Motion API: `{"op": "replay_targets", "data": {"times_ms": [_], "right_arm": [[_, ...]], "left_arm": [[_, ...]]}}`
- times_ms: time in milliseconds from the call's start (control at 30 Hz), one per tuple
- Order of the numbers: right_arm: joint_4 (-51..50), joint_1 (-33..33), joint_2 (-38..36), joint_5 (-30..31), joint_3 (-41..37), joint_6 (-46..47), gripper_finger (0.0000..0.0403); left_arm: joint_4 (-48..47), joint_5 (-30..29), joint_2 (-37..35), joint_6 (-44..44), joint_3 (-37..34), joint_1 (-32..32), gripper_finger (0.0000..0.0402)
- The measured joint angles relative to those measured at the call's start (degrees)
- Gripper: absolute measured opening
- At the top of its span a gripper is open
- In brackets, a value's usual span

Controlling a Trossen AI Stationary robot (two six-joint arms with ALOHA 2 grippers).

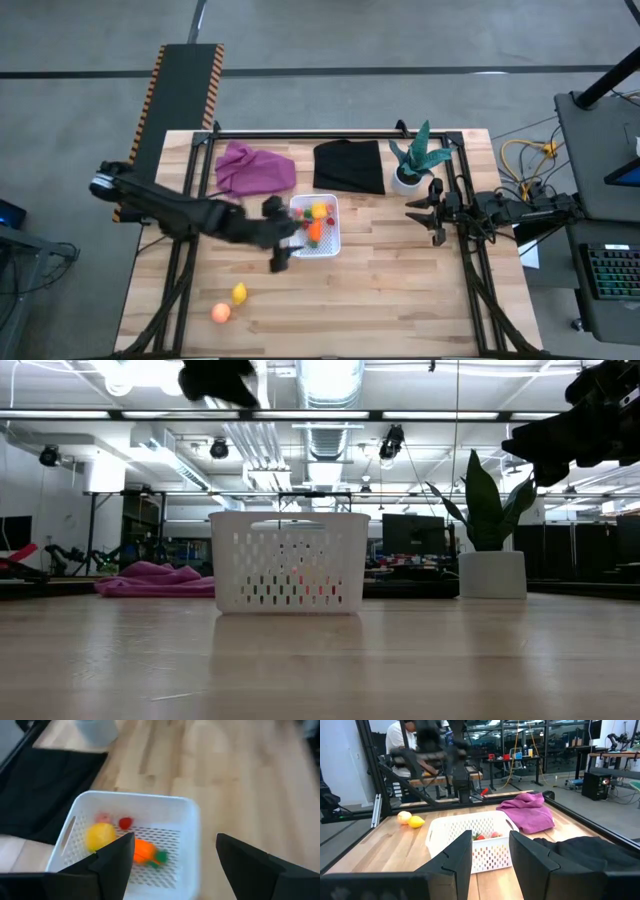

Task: Pick and placing Produce into tupperware
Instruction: Put the yellow lemon into the white bin

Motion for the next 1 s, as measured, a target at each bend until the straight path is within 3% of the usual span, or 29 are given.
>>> {"op": "replay_targets", "data": {"times_ms": [133,267,400,533,633,767,900,1000], "right_arm": [[-0.1,0.0,0.0,0.0,0.0,0.0,0.0123],[-0.1,0.0,0.0,0.0,0.0,0.0,0.0123],[0.2,0.0,0.0,0.0,0.0,0.0,0.0123],[0.7,0.0,0.0,0.0,0.0,-0.1,0.0123],[1.6,0.0,0.0,0.0,0.0,-1.4,0.0123],[2.0,0.0,0.0,0.0,0.0,-3.3,0.0123],[0.3,0.0,0.0,-0.2,0.0,4.4,0.0123],[0.2,0.0,0.0,-0.2,0.0,4.7,0.0123]], "left_arm": [[-8.4,-6.1,-3.7,-10.3,3.8,-10.1,0.0265],[-23.5,-13.0,-3.9,-33.6,7.3,-20.1,0.0265],[-38.1,-9.0,-1.7,-61.5,9.3,-25.8,0.0265],[-46.3,0.8,1.5,-80.0,8.9,-27.4,0.0265],[-49.1,6.9,4.4,-86.4,8.8,-27.3,0.0265],[-48.8,9.2,7.7,-90.5,9.1,-27.4,0.0265],[-47.1,13.7,9.9,-92.9,8.9,-27.2,0.0265],[-44.6,14.5,11.5,-93.0,8.8,-27.2,0.0265]]}}
